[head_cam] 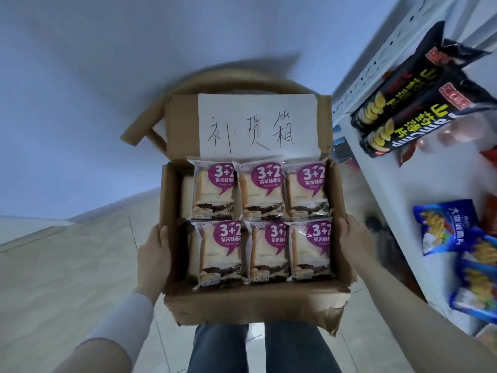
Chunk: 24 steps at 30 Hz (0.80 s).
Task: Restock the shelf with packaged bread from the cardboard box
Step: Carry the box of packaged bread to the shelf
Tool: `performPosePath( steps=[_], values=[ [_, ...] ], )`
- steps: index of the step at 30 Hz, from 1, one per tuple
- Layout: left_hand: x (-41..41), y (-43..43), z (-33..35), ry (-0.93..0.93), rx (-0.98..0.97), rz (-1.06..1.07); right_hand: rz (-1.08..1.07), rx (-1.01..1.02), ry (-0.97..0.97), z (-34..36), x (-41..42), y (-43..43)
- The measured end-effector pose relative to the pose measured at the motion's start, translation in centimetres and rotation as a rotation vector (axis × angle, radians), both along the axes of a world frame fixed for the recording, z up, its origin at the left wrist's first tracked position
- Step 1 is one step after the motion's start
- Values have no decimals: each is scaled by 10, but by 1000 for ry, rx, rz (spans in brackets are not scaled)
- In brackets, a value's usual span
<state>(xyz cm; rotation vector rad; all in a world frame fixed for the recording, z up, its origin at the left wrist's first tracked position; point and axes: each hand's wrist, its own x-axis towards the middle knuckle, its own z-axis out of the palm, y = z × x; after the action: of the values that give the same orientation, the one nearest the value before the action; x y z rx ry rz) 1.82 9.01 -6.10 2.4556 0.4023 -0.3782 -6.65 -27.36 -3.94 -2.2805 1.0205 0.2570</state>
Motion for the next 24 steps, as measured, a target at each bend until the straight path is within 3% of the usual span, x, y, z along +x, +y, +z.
performPosePath(
  steps=[7, 14, 24],
  values=[
    [-40, 7, 43, -13, -4, -344, -297, -77, 29, 46, -148, 47],
    [-107, -47, 92, -53, -59, -676, -686, -25, -32, 85, -314, 80],
    [-296, -181, 114, -119, -56, -1211, -1224, -17, -111, 112, -590, 123]
  ],
)
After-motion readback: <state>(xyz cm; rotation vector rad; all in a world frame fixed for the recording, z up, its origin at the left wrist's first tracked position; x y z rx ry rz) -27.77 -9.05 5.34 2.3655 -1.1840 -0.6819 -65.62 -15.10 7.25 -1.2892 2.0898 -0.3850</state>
